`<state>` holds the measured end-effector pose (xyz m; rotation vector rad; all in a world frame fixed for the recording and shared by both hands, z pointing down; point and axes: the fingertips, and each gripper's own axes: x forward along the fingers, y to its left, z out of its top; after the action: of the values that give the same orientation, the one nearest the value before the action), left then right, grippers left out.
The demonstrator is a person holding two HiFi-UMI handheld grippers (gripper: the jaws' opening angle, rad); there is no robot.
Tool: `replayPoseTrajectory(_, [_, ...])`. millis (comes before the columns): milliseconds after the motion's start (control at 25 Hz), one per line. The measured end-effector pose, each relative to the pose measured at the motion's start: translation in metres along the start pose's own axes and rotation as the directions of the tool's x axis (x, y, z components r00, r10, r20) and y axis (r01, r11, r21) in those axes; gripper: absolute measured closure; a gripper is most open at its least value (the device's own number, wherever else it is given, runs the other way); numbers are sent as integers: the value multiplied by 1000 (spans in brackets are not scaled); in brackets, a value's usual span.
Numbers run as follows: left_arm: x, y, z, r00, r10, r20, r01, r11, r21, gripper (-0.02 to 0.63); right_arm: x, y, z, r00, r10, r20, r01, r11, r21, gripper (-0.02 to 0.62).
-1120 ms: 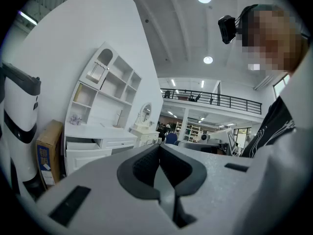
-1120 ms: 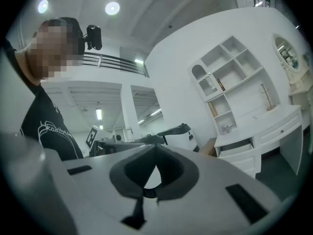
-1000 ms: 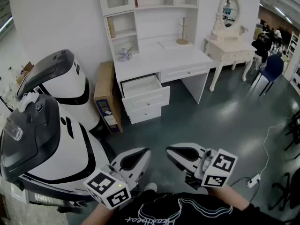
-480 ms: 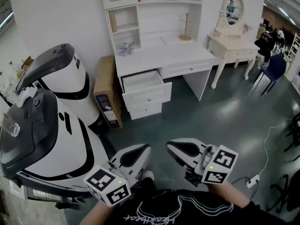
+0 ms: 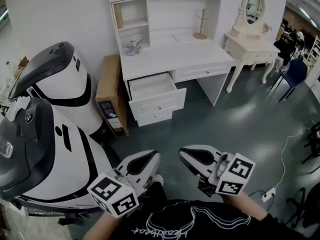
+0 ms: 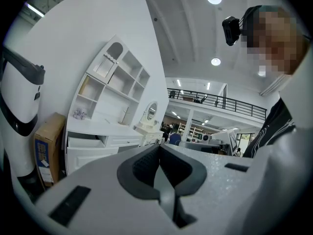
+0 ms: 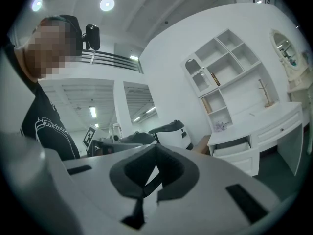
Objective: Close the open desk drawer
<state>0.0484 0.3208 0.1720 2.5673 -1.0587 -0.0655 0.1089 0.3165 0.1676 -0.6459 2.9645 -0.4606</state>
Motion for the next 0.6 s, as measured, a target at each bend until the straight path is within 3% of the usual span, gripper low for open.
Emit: replayPoseTrajectory(600, [90,177,20,994,-16,-107,4,994,-106,601,116,-150,-3,987,-147,-69,154,982,110,588])
